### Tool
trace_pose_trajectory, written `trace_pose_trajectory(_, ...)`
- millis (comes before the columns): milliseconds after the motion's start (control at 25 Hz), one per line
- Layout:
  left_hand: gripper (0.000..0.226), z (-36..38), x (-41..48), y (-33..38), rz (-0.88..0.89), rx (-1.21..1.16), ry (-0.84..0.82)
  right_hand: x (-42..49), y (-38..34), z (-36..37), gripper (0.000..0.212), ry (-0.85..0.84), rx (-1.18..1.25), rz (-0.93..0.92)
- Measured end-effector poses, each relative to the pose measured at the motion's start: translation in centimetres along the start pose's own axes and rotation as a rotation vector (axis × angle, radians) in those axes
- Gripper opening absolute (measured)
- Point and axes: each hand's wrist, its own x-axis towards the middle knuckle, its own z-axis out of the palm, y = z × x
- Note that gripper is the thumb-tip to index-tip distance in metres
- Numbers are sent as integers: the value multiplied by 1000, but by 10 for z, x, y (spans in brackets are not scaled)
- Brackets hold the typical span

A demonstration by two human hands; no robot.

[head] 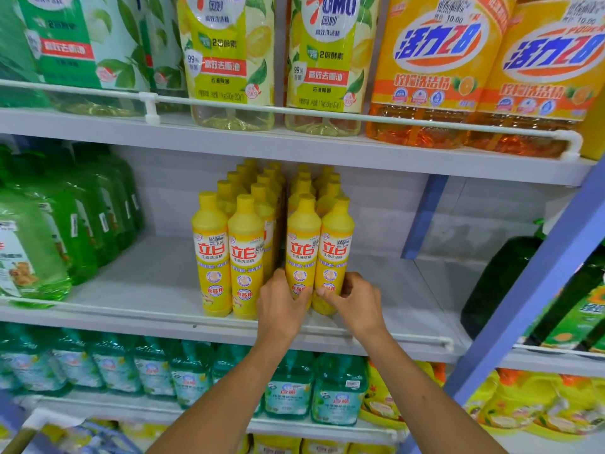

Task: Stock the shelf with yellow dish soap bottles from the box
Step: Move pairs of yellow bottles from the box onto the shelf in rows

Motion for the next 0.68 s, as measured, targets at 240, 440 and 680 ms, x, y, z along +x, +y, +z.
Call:
trace_pose_trajectory(240,34,8,10,7,-73,21,50,10,1,11,45,-12,-6,-35)
trace_pose_trajectory(440,32,11,19,4,-72,30,55,14,0,17,47,-30,-63,0)
trace_pose_trajectory(680,30,13,21,2,-60,24,54,23,0,25,49,-21,-87,34)
